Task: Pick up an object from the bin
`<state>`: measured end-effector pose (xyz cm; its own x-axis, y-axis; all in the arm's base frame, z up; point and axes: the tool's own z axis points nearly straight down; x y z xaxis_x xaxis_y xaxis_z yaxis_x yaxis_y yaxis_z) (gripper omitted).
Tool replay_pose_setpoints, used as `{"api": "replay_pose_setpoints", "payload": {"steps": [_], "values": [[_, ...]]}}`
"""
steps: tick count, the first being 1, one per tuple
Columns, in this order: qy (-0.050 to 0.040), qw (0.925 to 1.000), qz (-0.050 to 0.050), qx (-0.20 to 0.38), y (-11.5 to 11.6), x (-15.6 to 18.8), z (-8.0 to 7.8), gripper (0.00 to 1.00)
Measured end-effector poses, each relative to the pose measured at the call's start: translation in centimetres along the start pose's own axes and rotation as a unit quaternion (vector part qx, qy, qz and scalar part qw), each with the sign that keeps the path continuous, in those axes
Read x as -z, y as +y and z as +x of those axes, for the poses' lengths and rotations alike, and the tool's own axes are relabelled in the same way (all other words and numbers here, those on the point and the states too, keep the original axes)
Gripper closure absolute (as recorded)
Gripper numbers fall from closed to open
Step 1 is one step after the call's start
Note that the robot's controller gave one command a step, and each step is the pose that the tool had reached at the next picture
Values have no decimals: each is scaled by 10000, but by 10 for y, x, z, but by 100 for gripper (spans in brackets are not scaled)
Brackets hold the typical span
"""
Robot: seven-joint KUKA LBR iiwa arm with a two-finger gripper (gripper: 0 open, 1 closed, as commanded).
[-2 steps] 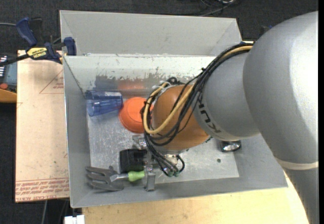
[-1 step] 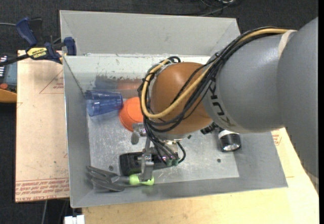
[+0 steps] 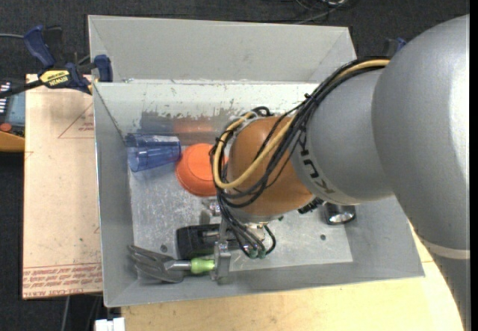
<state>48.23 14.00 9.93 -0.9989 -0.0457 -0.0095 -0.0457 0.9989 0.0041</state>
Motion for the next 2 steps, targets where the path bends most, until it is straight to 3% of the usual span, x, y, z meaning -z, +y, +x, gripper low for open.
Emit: {"api": "replay_pose_setpoints", "payload": {"steps": [1, 2], "values": [[-45, 9998, -37, -178, -6, -30, -17, 0], [-68, 9988, -29, -474, -4, -29, -10, 100]]}}
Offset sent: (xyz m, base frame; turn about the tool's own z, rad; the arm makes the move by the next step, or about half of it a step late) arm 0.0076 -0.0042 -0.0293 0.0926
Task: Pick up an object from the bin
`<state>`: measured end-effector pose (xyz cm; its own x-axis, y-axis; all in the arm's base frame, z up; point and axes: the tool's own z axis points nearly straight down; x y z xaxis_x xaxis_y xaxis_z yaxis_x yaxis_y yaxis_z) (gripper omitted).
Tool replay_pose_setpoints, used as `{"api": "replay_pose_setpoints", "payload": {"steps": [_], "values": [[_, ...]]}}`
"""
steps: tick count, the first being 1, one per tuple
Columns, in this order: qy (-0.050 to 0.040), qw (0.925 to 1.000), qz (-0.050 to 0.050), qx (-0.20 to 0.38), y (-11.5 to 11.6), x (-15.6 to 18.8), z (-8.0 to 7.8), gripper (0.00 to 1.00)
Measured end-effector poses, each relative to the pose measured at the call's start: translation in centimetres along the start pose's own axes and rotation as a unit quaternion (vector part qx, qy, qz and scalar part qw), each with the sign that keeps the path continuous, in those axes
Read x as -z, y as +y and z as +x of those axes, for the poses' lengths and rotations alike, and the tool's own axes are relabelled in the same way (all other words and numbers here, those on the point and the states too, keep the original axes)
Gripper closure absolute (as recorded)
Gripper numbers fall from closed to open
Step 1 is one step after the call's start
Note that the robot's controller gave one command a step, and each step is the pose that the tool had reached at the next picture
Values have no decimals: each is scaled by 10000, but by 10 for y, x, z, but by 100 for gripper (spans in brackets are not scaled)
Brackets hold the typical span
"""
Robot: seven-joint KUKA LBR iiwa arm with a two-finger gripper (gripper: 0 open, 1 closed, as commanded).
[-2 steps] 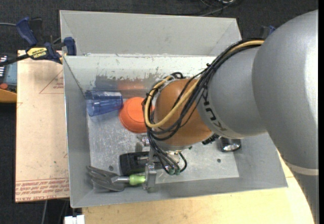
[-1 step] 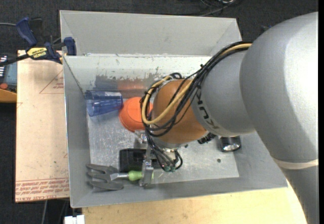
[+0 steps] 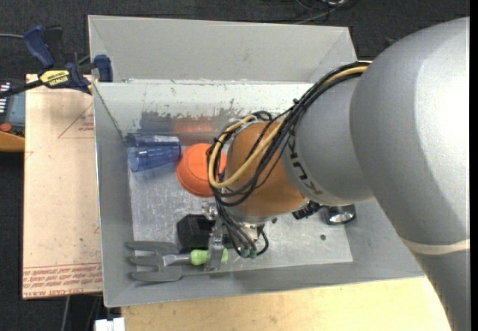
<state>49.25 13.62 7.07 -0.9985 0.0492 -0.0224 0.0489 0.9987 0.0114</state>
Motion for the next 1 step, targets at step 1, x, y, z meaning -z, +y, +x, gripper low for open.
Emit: {"api": "replay_pose_setpoints", "payload": {"steps": [1], "values": [[1, 10000, 0, -2, 0, 0, 0, 100]]}}
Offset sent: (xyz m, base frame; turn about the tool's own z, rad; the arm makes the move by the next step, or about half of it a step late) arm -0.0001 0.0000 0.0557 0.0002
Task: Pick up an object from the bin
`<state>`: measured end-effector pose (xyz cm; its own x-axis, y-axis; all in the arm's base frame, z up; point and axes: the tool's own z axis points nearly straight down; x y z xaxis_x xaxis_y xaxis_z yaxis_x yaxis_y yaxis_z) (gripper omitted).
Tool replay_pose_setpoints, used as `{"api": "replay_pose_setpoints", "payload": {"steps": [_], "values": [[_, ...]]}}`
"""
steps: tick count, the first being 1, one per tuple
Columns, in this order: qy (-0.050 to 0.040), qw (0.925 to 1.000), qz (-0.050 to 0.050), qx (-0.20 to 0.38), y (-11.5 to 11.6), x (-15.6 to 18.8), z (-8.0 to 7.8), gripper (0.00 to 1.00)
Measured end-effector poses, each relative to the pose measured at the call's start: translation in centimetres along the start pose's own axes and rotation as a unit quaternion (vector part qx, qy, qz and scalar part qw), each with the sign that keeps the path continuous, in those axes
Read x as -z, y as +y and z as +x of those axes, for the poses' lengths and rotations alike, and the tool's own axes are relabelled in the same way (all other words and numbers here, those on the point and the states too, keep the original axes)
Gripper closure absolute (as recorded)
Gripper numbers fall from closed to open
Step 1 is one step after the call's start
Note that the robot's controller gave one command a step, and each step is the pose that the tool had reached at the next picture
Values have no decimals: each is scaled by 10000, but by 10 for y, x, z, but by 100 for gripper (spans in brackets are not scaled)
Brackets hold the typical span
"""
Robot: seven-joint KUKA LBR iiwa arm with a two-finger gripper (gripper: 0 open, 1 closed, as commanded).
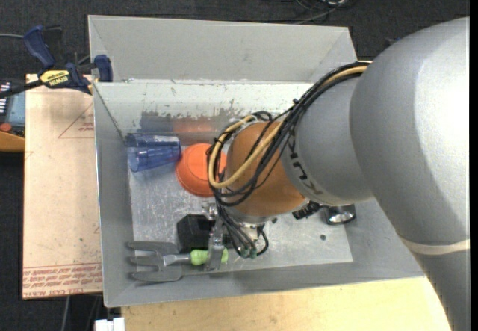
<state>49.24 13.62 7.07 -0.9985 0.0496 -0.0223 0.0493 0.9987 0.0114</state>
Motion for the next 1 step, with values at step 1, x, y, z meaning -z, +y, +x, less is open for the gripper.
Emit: {"api": "replay_pose_setpoints", "payload": {"steps": [1], "values": [[66, 10000, 19, 0, -1, 25, 3, 100]]}}
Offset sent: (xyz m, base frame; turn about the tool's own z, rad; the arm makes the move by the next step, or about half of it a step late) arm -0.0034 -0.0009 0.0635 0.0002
